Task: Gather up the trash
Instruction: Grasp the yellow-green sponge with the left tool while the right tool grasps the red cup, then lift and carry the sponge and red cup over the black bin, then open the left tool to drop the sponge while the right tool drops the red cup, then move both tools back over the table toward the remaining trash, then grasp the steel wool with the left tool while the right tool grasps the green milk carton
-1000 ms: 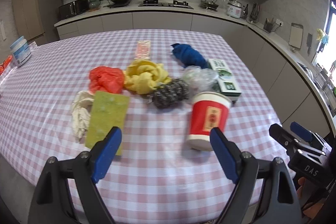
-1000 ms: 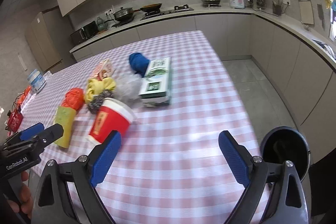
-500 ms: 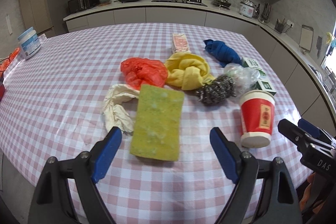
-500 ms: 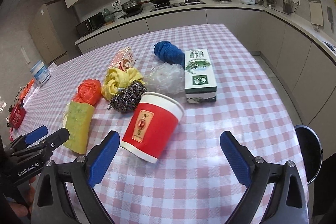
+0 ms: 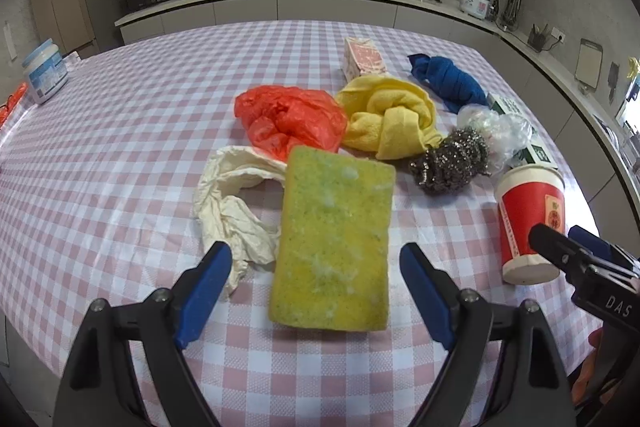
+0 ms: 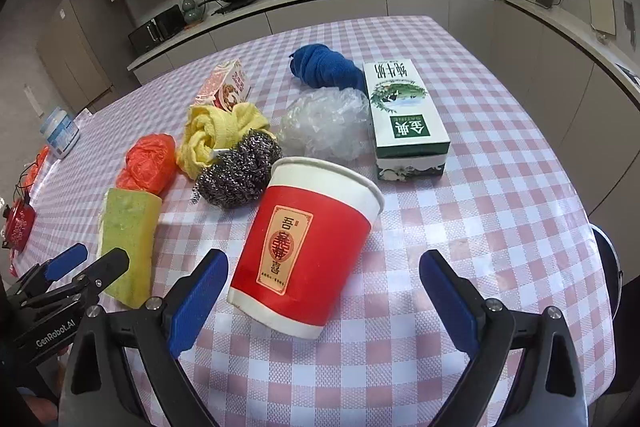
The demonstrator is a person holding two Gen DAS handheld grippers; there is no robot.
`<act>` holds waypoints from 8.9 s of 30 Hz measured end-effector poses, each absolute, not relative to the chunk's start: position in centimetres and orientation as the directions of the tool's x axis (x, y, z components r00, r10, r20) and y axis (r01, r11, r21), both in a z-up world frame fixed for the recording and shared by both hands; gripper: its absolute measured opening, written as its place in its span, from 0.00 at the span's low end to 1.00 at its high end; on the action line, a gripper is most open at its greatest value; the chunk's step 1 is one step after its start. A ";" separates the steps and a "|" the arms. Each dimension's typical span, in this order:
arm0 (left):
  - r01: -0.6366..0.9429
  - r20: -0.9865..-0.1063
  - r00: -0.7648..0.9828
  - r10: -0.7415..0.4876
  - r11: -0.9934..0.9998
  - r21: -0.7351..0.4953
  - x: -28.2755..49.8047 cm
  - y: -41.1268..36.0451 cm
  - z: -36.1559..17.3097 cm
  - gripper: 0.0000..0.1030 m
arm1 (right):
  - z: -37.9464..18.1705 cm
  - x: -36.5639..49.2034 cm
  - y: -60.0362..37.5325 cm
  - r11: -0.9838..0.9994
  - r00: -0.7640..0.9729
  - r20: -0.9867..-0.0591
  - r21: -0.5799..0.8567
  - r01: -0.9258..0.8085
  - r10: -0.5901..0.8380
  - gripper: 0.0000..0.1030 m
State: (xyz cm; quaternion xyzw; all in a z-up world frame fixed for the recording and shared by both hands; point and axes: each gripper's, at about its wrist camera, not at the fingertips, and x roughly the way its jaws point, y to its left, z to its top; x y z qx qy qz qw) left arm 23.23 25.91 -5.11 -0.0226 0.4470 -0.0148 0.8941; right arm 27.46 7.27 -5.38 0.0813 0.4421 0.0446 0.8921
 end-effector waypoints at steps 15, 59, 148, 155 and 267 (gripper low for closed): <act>0.032 -0.813 0.579 -0.060 0.998 -0.051 24.8 25.1 -7.3 0.84 | -6.7 29.3 7.7 0.979 0.578 -0.801 0.205 0.025 0.153 0.95; -0.008 -0.749 0.628 -0.210 0.961 -0.276 22.1 27.5 -5.3 0.50 | -5.7 27.1 6.0 0.975 0.626 -0.756 0.218 -0.040 0.195 0.57; 0.309 -0.852 0.405 -0.332 0.927 -0.214 22.3 -24.7 -14.2 0.78 | -19.8 19.0 -42.9 0.931 0.537 -0.843 0.179 0.319 -0.022 0.79; 0.331 -0.839 0.390 -0.378 0.909 -0.255 21.5 -23.5 -10.7 0.78 | -15.3 17.4 -42.1 0.922 0.545 -0.837 0.168 0.348 -0.053 0.79; 0.112 -0.780 0.587 -0.219 0.976 -0.189 31.4 17.4 -6.5 0.50 | -7.3 39.2 0.8 0.972 0.582 -0.794 0.234 0.025 0.176 0.70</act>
